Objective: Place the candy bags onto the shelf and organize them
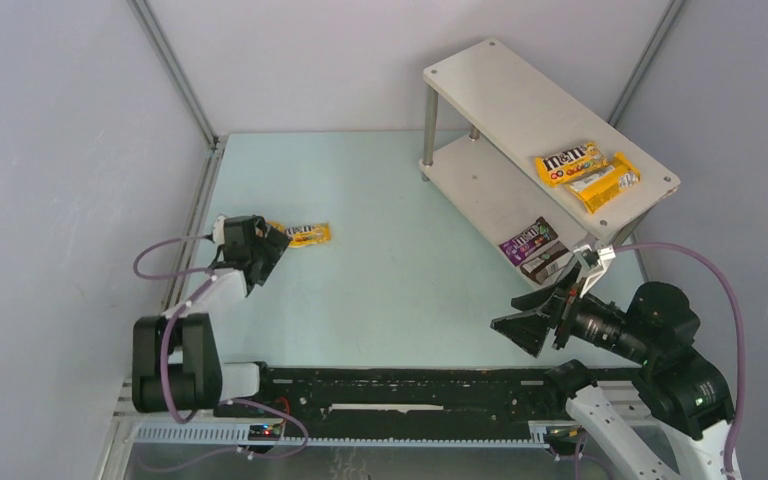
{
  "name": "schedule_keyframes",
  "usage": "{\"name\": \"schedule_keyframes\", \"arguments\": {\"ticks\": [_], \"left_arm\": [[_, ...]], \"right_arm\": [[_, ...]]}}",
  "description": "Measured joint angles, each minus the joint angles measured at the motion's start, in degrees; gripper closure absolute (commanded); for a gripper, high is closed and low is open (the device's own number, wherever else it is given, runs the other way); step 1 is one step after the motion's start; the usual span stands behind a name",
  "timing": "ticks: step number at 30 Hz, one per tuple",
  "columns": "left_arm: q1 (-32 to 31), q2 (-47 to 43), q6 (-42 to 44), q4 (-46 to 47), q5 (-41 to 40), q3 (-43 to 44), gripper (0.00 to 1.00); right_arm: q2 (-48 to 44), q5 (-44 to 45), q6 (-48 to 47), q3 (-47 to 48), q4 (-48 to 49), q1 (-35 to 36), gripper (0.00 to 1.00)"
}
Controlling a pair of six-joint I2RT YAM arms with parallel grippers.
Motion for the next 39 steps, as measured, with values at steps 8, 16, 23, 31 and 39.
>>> {"name": "schedule_keyframes", "arguments": {"ticks": [8,16,23,31,39], "left_arm": [[0.3,10.9,-4.0,5.2,2.6,5.1,0.27],[1.4,17.3,-3.7,6.9,5.7,7.4,0.38],[2.3,21.2,-3.9,9.6,10.9,8.8,0.58],[3.9,22.4,-4.1,11.6,15.1,8.9,0.84],[3.9,19.6,-5.5,15.2,19.2,7.0,0.96]], "right_arm": [[-0.5,-0.5,0.3,0.0,0.0,0.0,0.04],[-0.5,-1.7,1.4,0.0,1.9,0.0,0.04],[-0.5,-1.7,2.8,0.0,2.2,0.0,0.04],[-0.5,-1.5,4.2,0.0,2.6,0.0,0.04],[-1.9,-1.4,5.9,0.0,3.1,0.0,0.04]]}}
